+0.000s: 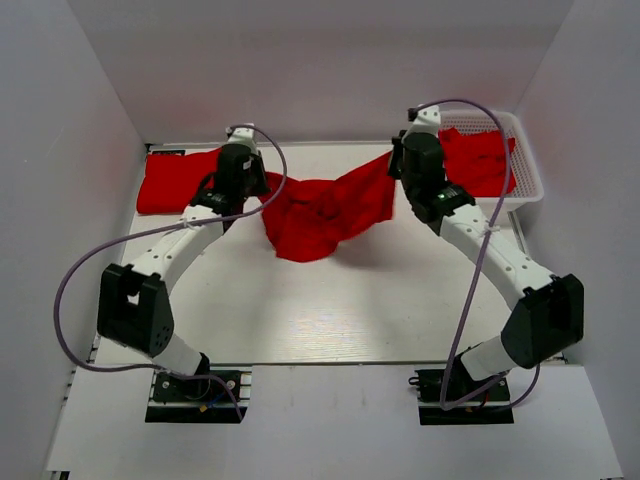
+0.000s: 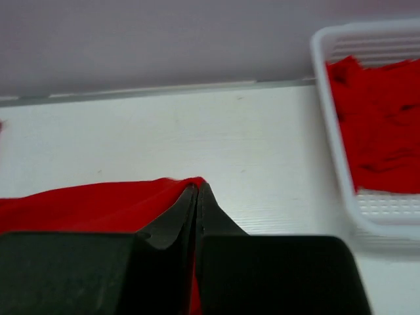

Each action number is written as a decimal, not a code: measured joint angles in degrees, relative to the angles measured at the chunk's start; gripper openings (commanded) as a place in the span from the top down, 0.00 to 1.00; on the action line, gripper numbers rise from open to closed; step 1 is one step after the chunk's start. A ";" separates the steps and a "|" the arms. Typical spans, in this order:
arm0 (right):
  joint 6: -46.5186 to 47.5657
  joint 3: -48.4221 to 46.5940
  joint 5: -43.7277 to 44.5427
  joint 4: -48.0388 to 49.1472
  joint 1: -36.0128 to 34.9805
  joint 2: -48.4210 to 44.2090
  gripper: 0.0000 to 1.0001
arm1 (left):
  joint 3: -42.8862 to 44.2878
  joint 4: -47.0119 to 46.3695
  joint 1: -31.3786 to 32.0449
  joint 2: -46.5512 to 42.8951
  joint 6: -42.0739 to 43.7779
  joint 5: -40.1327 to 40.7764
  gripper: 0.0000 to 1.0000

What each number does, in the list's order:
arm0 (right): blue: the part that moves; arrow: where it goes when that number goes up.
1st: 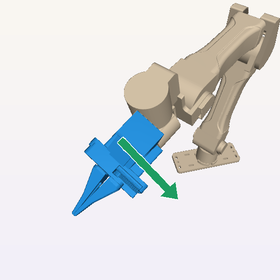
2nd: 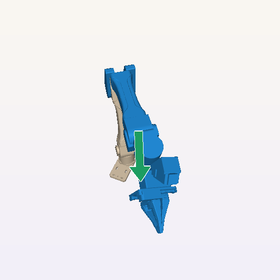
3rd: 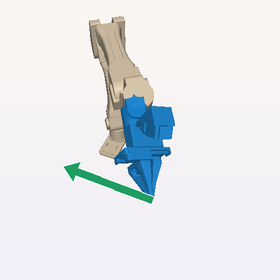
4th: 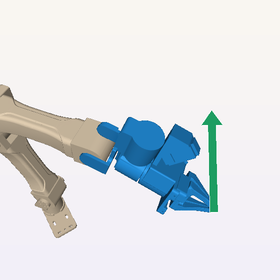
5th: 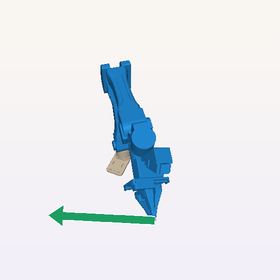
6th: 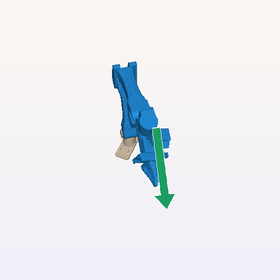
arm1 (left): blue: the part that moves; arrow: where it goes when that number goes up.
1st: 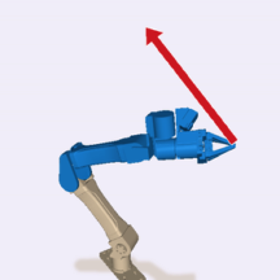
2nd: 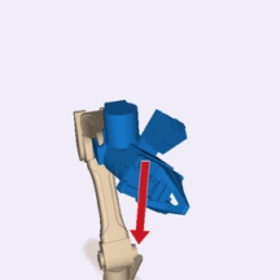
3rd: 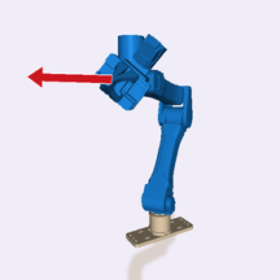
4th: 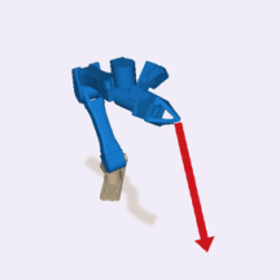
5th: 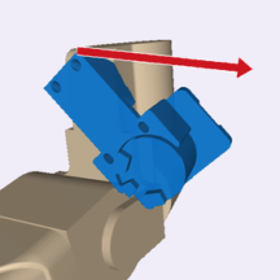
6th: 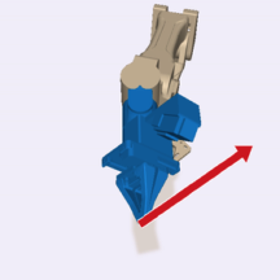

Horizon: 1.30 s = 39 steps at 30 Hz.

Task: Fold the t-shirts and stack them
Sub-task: Flatten out the tshirt

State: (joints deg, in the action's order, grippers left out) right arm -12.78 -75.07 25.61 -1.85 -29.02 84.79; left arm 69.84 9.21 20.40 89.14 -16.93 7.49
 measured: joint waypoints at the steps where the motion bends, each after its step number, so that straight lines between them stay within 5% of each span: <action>1: 0.79 0.37 1.25 0.13 0.68 -0.90 1.00 | 0.74 0.31 0.00 -1.25 0.61 1.77 1.00; 14: 12.31 4.66 9.77 3.58 4.70 -16.02 1.00 | 6.84 1.18 -0.04 -16.04 10.86 18.99 1.00; 26: 16.28 5.07 2.03 3.32 4.63 -32.96 1.00 | 9.22 -0.70 0.26 -30.73 17.14 14.32 1.00; 33: 17.09 3.50 0.92 3.56 4.66 -29.44 1.00 | 9.33 -1.44 0.33 -30.14 16.06 12.90 1.00; 39: 15.17 0.87 1.90 4.81 5.88 -12.37 1.00 | 9.44 -2.08 -0.17 -15.87 11.45 13.55 1.00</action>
State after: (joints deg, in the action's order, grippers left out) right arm 2.39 -74.19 27.51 2.96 -23.14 72.42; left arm 79.29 7.14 20.23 73.28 -5.48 21.04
